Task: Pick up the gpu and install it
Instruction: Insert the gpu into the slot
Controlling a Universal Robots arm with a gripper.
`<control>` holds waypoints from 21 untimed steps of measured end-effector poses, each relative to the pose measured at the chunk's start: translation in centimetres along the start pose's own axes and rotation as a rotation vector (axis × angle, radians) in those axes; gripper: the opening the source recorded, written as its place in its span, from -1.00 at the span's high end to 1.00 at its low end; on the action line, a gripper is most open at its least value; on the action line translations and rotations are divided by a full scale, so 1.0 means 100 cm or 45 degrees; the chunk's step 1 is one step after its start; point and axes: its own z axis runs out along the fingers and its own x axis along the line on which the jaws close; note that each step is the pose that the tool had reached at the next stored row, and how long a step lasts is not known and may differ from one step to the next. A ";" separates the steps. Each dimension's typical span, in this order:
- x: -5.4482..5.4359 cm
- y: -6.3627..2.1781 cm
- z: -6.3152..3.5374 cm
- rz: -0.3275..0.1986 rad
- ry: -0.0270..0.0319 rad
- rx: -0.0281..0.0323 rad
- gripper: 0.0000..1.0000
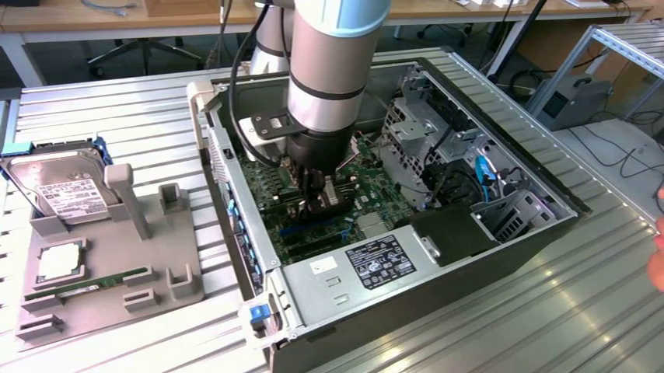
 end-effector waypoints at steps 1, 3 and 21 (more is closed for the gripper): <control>0.000 0.0001 0.0002 0.000 0.0001 -0.0001 0.47; 0.000 0.0001 0.0008 0.000 -0.0001 -0.0001 0.47; 0.000 0.0002 0.0063 0.000 -0.0014 -0.0004 0.47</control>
